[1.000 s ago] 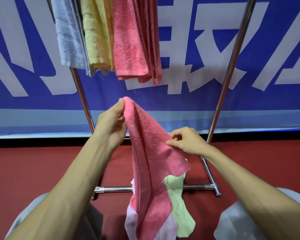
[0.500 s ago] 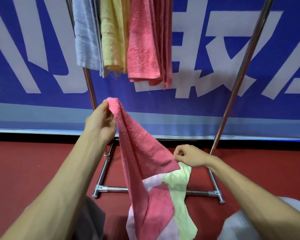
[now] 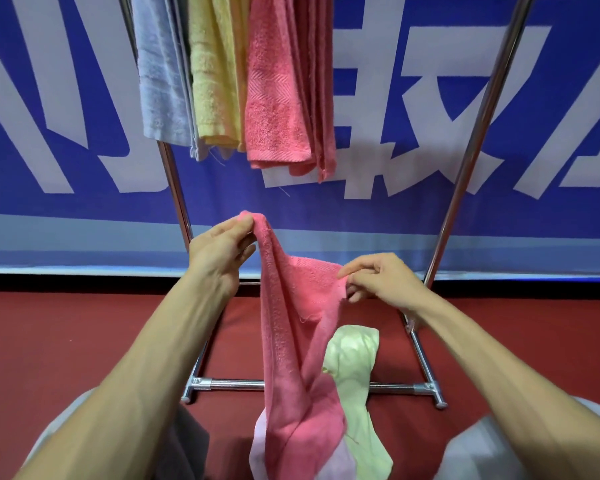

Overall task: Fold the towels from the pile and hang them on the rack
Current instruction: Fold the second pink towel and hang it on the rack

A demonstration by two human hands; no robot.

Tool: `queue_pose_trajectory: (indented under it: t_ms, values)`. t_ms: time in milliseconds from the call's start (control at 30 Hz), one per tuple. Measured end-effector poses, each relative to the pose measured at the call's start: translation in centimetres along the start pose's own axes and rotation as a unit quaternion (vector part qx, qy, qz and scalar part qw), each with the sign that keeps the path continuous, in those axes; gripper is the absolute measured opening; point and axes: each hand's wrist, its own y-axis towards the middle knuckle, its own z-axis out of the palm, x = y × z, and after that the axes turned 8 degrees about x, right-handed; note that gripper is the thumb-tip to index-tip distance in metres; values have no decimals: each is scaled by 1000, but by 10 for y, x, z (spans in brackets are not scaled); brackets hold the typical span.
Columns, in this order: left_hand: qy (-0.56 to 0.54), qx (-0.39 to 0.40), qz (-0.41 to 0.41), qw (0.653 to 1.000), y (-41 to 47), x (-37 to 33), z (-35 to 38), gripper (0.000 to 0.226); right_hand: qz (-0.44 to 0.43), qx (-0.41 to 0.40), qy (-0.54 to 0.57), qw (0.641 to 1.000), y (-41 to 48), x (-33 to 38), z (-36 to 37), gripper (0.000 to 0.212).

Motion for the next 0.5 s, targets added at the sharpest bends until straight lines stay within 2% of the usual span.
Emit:
queue_pose_trajectory:
  t_ms: [67, 167, 233, 400, 500]
  values:
    - [24, 29, -1, 999, -2, 2, 3, 3, -28, 1, -72, 997, -4, 5, -3, 27]
    - [56, 49, 19, 997, -7, 7, 7, 5, -43, -33, -224, 973, -8, 6, -6, 14]
    - [109, 42, 41, 992, -9, 10, 10, 4, -58, -36, -251, 966, -10, 7, -7, 7]
    - [267, 50, 85, 959, -10, 23, 16, 5, -144, 4, -184, 972, -14, 15, -7, 8]
    - [272, 89, 41, 957, -12, 36, 23, 5, -151, -6, -62, 987, -16, 22, -3, 11]
